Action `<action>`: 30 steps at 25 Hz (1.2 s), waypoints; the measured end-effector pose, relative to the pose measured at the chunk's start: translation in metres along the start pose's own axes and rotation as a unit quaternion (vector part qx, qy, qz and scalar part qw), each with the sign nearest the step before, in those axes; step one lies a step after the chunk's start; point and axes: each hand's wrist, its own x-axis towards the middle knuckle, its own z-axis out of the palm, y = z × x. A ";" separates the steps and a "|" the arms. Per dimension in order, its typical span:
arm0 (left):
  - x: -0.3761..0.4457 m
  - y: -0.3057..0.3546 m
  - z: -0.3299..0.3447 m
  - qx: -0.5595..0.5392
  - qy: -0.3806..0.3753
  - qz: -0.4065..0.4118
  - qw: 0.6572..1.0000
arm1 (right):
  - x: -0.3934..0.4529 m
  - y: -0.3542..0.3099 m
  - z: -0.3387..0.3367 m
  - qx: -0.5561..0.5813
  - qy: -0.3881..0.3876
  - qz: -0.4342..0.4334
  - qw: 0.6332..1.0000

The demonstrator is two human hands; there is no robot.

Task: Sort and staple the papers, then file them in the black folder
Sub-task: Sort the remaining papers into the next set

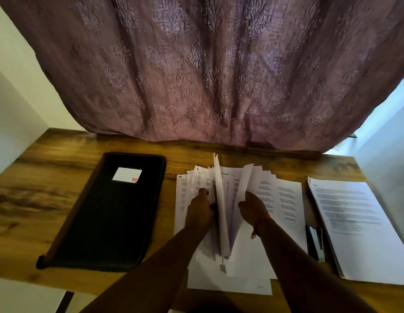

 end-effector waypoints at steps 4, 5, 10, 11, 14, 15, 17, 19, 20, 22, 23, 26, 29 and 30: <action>-0.003 -0.003 0.002 -0.004 0.003 0.036 0.999 | 0.001 0.002 0.000 -0.007 -0.002 -0.002 1.000; -0.001 -0.006 0.003 0.002 0.007 0.034 0.999 | 0.002 0.002 0.000 -0.008 -0.002 -0.002 1.000; 0.003 -0.010 0.000 0.062 -0.006 0.026 0.998 | 0.004 0.005 0.001 -0.013 -0.008 -0.002 1.000; 0.003 -0.009 -0.001 0.067 -0.005 0.022 0.997 | 0.003 0.005 0.001 -0.011 -0.008 0.001 1.000; 0.004 -0.009 0.002 0.078 -0.010 0.003 0.997 | 0.003 0.005 0.001 -0.010 -0.009 0.001 1.000; 0.004 -0.011 0.002 0.078 -0.013 -0.007 0.997 | 0.002 0.004 0.000 -0.011 -0.010 0.002 1.000; 0.006 -0.014 0.004 0.116 0.006 0.003 0.993 | 0.002 0.005 0.000 -0.005 -0.012 0.002 1.000; 0.006 -0.014 0.008 0.157 0.031 0.024 0.987 | 0.002 0.004 -0.001 -0.001 -0.013 0.006 1.000; 0.005 -0.012 0.011 0.179 0.037 0.036 0.983 | 0.001 0.004 -0.001 -0.001 -0.013 0.009 1.000; 0.003 -0.007 0.015 0.217 0.036 0.056 0.974 | -0.001 0.003 -0.002 0.003 -0.013 0.016 1.000; 0.002 -0.006 0.016 0.220 0.035 0.057 0.973 | -0.002 0.002 -0.003 0.009 -0.013 0.020 1.000; 0.002 -0.004 0.019 0.210 0.071 0.073 0.972 | 0.000 0.004 -0.003 0.068 -0.020 0.017 0.997; 0.001 -0.002 0.023 0.250 0.091 0.157 0.951 | -0.001 0.002 -0.003 0.087 -0.019 0.019 0.996; 0.002 -0.005 0.030 0.228 0.084 0.208 0.948 | -0.001 0.003 -0.003 0.097 -0.016 0.021 0.995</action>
